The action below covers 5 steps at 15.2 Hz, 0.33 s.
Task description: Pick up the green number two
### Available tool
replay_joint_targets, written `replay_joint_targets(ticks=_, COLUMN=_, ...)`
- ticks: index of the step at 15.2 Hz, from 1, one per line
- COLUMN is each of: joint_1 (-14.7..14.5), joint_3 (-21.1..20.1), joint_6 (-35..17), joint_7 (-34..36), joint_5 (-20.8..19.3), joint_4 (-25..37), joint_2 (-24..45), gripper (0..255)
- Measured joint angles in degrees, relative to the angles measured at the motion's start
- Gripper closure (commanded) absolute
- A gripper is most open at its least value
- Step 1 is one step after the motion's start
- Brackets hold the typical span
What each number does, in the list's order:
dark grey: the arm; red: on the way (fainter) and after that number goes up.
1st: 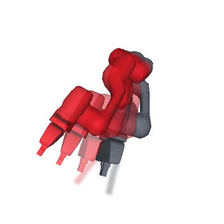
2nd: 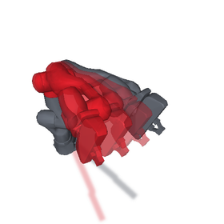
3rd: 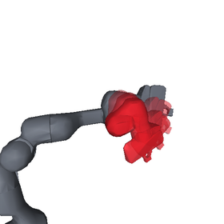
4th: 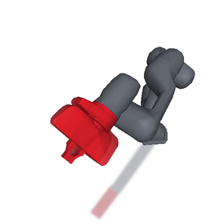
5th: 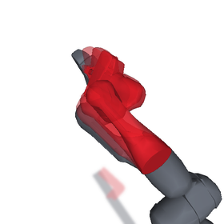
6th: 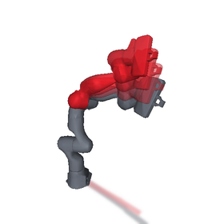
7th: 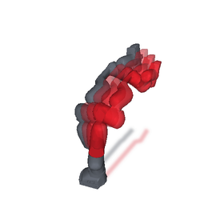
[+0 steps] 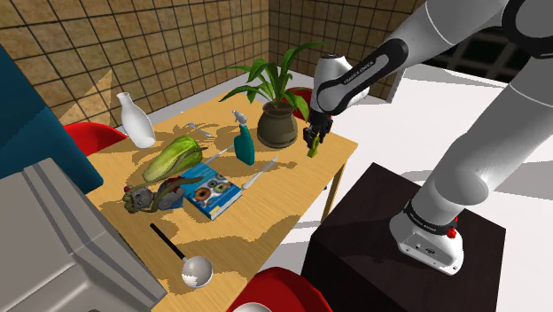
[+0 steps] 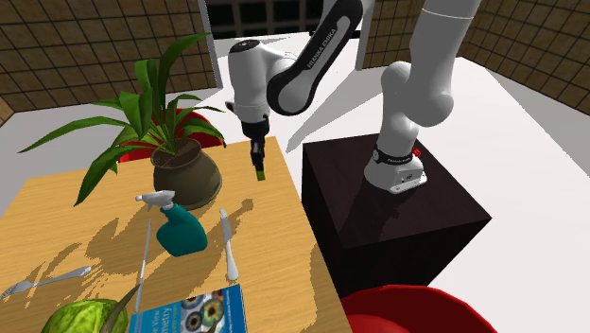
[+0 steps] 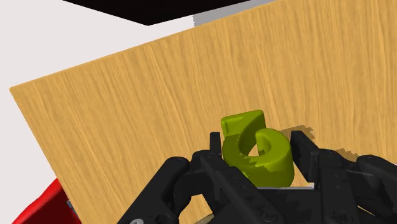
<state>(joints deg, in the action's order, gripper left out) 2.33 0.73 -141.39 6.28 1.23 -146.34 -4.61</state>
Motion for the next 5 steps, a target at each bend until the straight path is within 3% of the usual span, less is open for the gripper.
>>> replay_joint_targets(ticks=5, joint_1=0.0, joint_3=-0.1, joint_6=3.9, joint_7=0.2, joint_5=-0.1, joint_4=1.0, joint_2=-2.9, gripper=255)
